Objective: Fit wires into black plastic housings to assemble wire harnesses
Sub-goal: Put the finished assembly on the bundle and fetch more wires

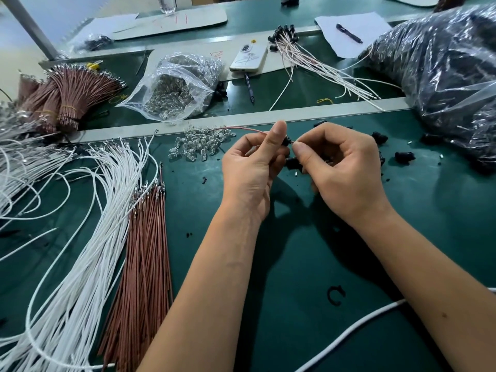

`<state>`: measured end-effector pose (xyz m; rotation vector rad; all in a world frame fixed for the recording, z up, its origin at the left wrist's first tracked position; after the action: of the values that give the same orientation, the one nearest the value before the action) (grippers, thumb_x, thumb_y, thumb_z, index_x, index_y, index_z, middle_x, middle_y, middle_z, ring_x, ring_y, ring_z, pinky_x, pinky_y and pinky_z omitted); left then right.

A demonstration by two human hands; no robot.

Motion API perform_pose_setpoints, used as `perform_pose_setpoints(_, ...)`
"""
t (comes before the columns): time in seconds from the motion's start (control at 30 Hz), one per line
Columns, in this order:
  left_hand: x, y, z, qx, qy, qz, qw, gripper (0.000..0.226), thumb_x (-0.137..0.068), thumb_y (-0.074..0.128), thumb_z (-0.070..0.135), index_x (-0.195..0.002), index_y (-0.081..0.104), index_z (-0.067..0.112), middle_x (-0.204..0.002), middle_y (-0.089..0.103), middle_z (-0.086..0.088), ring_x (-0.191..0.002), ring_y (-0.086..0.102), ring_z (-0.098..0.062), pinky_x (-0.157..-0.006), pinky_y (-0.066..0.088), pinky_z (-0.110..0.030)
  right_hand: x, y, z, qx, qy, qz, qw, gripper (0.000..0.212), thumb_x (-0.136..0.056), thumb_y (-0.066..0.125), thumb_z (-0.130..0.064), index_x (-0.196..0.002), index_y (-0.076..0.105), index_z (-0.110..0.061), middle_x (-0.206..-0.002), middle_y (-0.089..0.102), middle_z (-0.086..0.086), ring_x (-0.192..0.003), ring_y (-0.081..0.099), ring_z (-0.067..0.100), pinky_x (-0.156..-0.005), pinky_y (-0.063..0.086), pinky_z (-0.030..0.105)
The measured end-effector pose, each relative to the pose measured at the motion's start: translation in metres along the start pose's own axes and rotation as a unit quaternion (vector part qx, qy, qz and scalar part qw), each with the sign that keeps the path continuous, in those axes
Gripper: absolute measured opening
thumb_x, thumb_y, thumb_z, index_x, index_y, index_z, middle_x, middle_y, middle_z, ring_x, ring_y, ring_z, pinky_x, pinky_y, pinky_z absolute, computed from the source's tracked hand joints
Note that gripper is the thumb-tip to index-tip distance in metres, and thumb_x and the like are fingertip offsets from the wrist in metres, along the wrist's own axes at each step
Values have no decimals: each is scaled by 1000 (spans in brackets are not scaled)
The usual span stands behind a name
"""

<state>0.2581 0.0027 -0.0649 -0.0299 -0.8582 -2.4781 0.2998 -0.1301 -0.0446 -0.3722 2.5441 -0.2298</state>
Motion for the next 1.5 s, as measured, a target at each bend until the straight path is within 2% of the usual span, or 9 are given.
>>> perform_pose_setpoints(0.17,-3,-4,5,32,9,23,999,23,-74,80,15,-80,59,13,-76,70,-5,-63,67,-14,-59,53,-18,-2,-6,3,-48,21,29,998,14,-94,72,-11,-81,69,-6,-63,63,-4,-48,54,8,-50,43,18)
perform_pose_setpoints(0.37,-10,-21,16,106,22,71,992,17,-86,73,4,-85,59,13,-82,70,-8,-70,70,-16,-61,52,-15,-5,-15,14,-125,71,68,987,17,-93,68,-13,-79,64,-4,-65,56,23,-49,47,36,-38,39,29)
perform_pose_setpoints(0.67,-8,-42,52,260,84,109,956,3,-93,67,11,-92,63,12,-87,69,-9,-65,69,-15,-56,54,-17,-3,-5,10,-46,34,-48,997,16,-91,62,-9,-76,61,-4,-61,52,-1,-54,43,10,-51,35,20)
perform_pose_setpoints(0.87,7,-72,87,116,118,206,965,14,-93,71,19,-102,62,11,-81,71,-5,-62,69,-17,-53,55,-24,-18,41,-6,14,87,-142,986,37,-97,66,-38,-73,67,-10,-67,67,8,-56,56,13,-52,43,25)
perform_pose_setpoints(1.03,26,-114,132,-90,122,257,954,11,-97,65,14,-88,59,12,-75,64,-6,-51,57,-12,-47,43,-21,-27,148,-19,73,213,-320,920,31,-97,70,-30,-78,75,-6,-77,77,15,-55,65,18,-46,47,26)
perform_pose_setpoints(1.2,40,-150,159,-294,128,316,893,17,-91,70,9,-75,63,12,-71,68,-7,-43,58,-10,-41,41,-19,-36,224,-46,150,213,-326,909,37,-92,76,-37,-92,67,-2,-100,74,16,-96,72,32,-84,61,43)
perform_pose_setpoints(1.37,30,-161,148,-423,97,287,854,20,-73,79,18,-58,66,15,-74,73,-15,-59,69,-32,-66,60,-45,-39,242,-36,105,291,-285,907,28,-85,72,-5,-97,49,5,-99,71,18,-86,70,30,-68,62,40)
perform_pose_setpoints(1.43,23,-164,142,-452,80,277,844,17,-72,79,21,-60,68,16,-79,73,-19,-77,72,-41,-78,60,-54,-40,238,-35,77,326,-284,898,7,-86,70,-6,-86,65,-3,-79,64,13,-60,56,24,-46,45,31)
perform_pose_setpoints(1.5,18,-169,141,-484,78,294,820,16,-76,80,25,-67,70,15,-82,75,-14,-84,73,-37,-82,61,-50,-42,230,-32,23,380,-287,879,15,-90,69,-8,-76,63,-9,-65,49,5,-46,37,15,-37,28,22)
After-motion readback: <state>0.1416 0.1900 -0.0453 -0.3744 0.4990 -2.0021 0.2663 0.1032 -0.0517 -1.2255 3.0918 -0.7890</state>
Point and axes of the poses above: each hand's wrist, its own x-axis away from the middle knuckle, its own y-axis out of the palm, z = x × y, the point moved 5 cm from there along -x, towards the middle knuckle
